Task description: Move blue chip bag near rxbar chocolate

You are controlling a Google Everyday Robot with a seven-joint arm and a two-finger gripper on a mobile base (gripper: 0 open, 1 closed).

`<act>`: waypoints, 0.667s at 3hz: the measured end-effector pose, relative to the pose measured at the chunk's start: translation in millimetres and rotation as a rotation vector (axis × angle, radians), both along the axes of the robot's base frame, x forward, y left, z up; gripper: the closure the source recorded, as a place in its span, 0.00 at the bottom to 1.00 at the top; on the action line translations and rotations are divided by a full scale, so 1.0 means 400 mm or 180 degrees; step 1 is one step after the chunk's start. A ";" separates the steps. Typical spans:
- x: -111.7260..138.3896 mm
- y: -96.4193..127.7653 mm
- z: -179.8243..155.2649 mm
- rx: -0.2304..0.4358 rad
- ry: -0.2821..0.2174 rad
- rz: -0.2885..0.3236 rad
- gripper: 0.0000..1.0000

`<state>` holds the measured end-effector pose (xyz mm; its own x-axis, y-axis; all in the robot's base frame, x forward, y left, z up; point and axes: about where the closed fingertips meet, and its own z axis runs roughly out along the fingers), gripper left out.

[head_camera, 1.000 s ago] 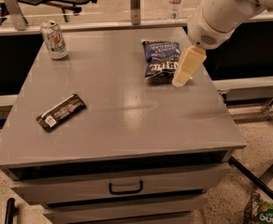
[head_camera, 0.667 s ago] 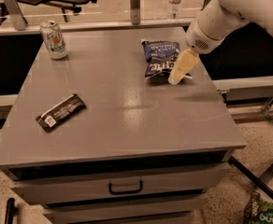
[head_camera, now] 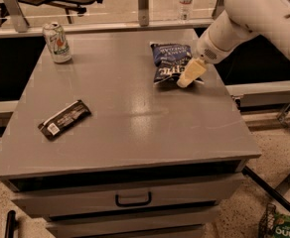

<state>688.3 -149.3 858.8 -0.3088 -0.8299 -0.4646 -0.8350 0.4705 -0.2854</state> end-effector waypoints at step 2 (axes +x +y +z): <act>-0.022 0.024 -0.020 0.0043 0.0083 0.0137 0.70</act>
Offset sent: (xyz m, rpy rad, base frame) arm -0.0167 0.0131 -0.0051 0.0267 0.0345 0.0719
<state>679.6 -139.5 850.7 -0.2852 -0.8364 -0.4681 -0.8616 0.4376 -0.2571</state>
